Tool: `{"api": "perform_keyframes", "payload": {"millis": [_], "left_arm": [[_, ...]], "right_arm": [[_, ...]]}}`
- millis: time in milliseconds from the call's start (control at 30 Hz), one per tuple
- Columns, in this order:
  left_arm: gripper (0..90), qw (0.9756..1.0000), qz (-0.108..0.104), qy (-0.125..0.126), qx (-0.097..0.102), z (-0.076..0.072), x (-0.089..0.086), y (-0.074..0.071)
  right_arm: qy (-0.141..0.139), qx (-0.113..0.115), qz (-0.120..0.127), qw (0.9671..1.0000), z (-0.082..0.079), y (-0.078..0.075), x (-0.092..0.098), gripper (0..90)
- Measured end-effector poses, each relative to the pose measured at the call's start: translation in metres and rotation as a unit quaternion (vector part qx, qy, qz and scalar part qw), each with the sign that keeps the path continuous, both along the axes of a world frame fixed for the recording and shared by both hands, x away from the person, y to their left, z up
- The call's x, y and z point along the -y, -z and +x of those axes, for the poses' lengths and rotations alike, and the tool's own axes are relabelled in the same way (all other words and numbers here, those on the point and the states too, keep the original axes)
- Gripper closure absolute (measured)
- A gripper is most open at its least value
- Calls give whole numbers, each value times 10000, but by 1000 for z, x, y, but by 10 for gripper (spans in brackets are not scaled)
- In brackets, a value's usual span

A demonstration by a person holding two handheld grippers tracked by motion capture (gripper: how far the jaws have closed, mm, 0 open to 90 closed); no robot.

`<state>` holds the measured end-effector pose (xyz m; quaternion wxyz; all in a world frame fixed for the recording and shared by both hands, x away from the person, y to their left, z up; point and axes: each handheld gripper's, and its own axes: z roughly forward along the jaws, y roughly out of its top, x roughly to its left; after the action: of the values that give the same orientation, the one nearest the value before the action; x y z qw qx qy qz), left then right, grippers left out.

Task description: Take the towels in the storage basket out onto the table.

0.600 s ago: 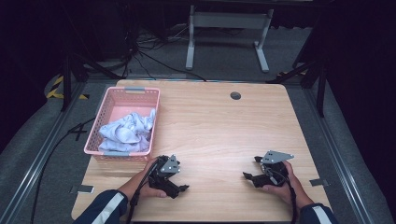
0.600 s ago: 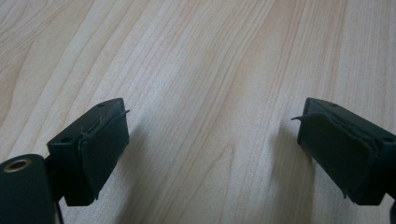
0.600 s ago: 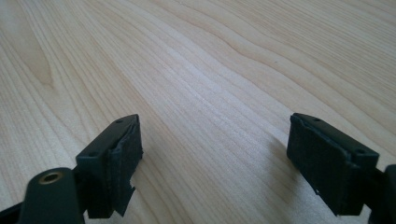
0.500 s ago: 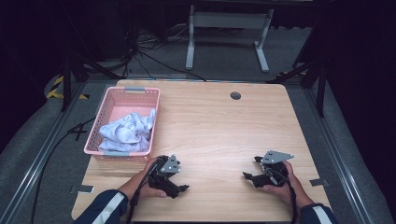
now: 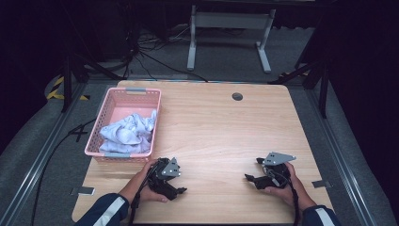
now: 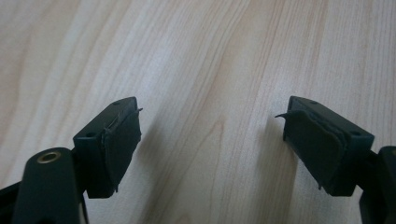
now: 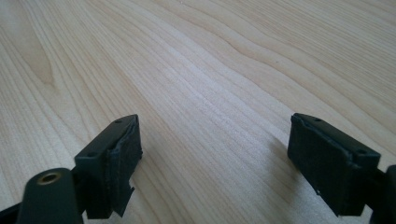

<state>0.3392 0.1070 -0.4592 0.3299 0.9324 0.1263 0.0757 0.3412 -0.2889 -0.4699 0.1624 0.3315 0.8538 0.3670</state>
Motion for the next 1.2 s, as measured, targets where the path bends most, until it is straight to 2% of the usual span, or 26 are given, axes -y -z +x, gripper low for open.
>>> {"api": "perform_keyframes", "payload": {"millis": [67,133,233,300,333,367,400,467,600,667,700,733,833,900,933,967,1000,1100,1133,1167,1200], "left_arm": [[224,9998,-10,-20,193,-2,-1,-8],[224,9996,-97,-68,240,-3,-3,-15],[236,9990,-89,-146,416,-3,-13,-29],[208,9984,-187,-206,502,-4,-19,-38],[210,9969,-299,-312,663,-5,-27,-47],[207,9960,-406,-390,701,-5,-33,-54],[200,9960,-406,-390,701,-5,-33,-54],[201,9926,-561,-558,918,-5,-45,-66],[189,9877,-735,-826,1106,-6,-67,-83],[189,9861,-705,-911,1198,-7,-74,-88],[186,9847,-688,-983,1266,-7,-78,-90],[183,9822,-760,-1098,1321,-6,-86,-93],[165,9784,-766,-1335,1378,-2,-98,-97],[159,9782,-756,-1392,1346,1,-104,-98],[160,9763,-745,-1464,1407,3,-107,-99],[158,9751,-843,-1516,1381,4,-111,-99],[159,9751,-835,-1532,1371,7,-114,-99],[158,9740,-689,-1685,1349,15,-124,-101],[158,9715,-649,-1799,1400,19,-126,-101],[157,9721,-691,-1829,1293,25,-131,-101],[157,9745,-460,-1812,1240,33,-134,-100]], "right_arm": [[-1,0,1,10000,0,0,0,180],[-1,0,1,10000,0,0,0,180],[-6,0,-1,10000,0,0,0,179],[-6,-1,-1,10000,0,0,0,179],[-7,3,-2,10000,0,0,0,179],[-5,-4,-1,10000,0,0,0,179],[-5,-4,-1,10000,0,0,0,179],[-6,5,-6,10000,0,0,0,179],[-11,-11,2,10000,0,0,0,178],[-11,-7,1,10000,0,0,0,179],[-11,-7,1,10000,0,0,0,179],[-12,-9,2,10000,0,0,0,178],[-10,-10,2,10000,0,0,0,178],[-11,-8,1,10000,0,0,0,178],[-12,-6,0,10000,0,0,0,178],[-11,-9,1,10000,0,0,0,178],[-11,-11,1,10000,0,0,0,178],[-12,-4,-1,10000,0,0,0,178],[-11,-10,2,10000,0,0,0,178],[-13,-7,1,10000,0,0,0,178],[-10,-15,-5,10000,0,0,0,177]]}}
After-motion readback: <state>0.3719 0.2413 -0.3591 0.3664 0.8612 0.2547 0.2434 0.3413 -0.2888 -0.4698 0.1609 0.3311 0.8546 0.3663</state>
